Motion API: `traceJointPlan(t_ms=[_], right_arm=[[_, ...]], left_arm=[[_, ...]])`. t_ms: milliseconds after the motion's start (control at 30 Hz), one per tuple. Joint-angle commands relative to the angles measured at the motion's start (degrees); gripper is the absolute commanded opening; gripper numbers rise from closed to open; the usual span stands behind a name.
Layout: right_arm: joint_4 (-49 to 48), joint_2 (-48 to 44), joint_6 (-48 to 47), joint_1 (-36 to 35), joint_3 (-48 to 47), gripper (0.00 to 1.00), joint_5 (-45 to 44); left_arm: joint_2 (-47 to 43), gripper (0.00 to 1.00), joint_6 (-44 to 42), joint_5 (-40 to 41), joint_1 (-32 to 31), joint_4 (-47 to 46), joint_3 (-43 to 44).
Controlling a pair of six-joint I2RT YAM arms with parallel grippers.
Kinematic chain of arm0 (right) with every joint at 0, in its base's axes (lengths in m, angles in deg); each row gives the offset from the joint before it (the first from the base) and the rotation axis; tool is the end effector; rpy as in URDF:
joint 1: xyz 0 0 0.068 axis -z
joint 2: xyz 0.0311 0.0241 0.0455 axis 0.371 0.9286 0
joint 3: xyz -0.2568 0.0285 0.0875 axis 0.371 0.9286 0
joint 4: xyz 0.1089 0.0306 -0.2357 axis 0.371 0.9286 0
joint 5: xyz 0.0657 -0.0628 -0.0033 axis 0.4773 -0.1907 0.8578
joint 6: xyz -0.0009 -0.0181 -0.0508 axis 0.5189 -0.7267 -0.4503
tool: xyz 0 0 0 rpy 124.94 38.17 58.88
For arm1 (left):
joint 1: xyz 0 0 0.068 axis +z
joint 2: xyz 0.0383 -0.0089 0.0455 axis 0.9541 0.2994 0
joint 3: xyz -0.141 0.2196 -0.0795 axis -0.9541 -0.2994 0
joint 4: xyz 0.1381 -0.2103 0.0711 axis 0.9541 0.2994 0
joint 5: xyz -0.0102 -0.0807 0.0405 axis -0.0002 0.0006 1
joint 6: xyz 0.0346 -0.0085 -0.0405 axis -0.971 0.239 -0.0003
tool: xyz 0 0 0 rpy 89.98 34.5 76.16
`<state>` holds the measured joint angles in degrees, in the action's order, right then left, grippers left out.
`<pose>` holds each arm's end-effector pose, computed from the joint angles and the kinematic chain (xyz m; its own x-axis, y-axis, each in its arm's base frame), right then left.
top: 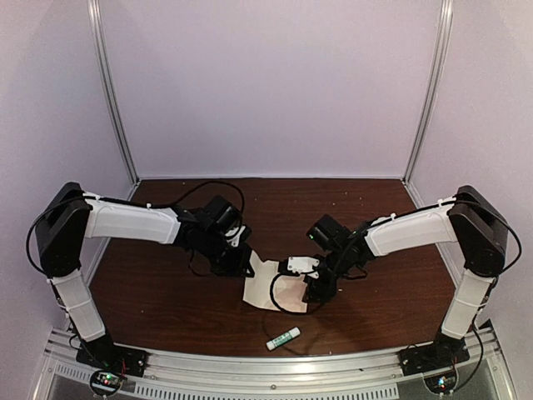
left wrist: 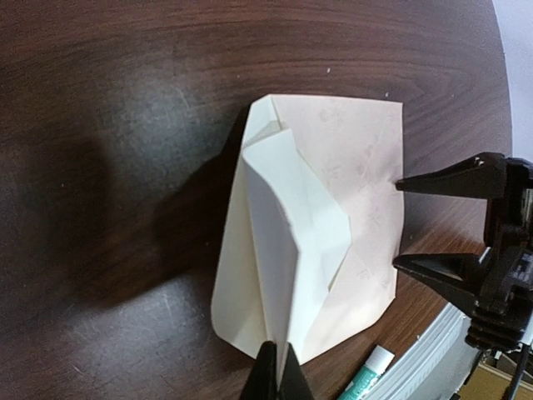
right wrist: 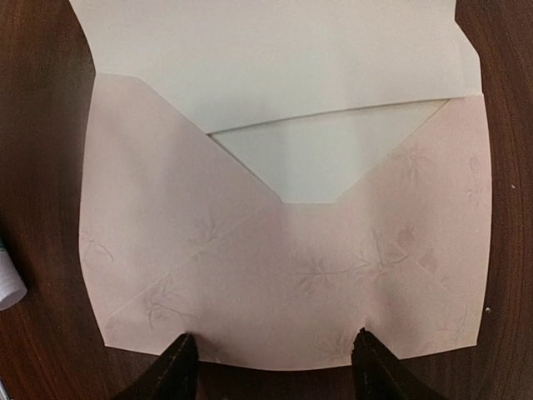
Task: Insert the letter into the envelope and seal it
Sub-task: Place the 1/2-folded letter in the envelope.
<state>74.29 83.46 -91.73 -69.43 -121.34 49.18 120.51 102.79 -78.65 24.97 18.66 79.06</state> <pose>0.2168 0.2562 0.1409 -0.1569 -0.8557 -0.4932 -0.9875 0.1291 0.0903 0.2347 -0.2750 0.1707 -0.9907 0.0609 -0.1219 0.1199 0.8152 -0.5666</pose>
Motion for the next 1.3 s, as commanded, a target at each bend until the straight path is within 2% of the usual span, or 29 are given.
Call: traceJointPlan(t_ms=[0, 333, 667, 900, 1133, 1267], right_arm=[[4.5, 3.3, 0.9, -0.3, 2.5, 0.64, -3.3], [4.5, 2.8, 0.9, -0.3, 2.4, 0.63, -2.8], [4.2, 0.2, 0.4, 0.1, 2.8, 0.64, -0.8], [8.1, -5.1, -0.8, 5.6, -1.8, 0.66, 8.2], [7.2, -3.0, -2.7, 10.3, -4.6, 0.67, 7.7], [5.3, -0.8, -2.7, 10.5, -4.5, 0.67, 6.9]], left_arm=[[-2.1, 0.0, 2.1, -0.4, 0.0, 1.4, -0.4], [-1.3, 0.0, 5.2, -2.6, 0.6, 1.8, -0.4], [-0.6, 0.0, 9.3, -5.6, 0.8, -2.2, 0.5], [4.8, 0.0, 3.1, -7.7, 1.1, 4.9, 5.0], [6.5, 0.0, -0.8, -7.3, 1.1, 9.0, 7.6], [6.1, 0.0, -4.6, -5.4, 1.1, 9.9, 8.4]])
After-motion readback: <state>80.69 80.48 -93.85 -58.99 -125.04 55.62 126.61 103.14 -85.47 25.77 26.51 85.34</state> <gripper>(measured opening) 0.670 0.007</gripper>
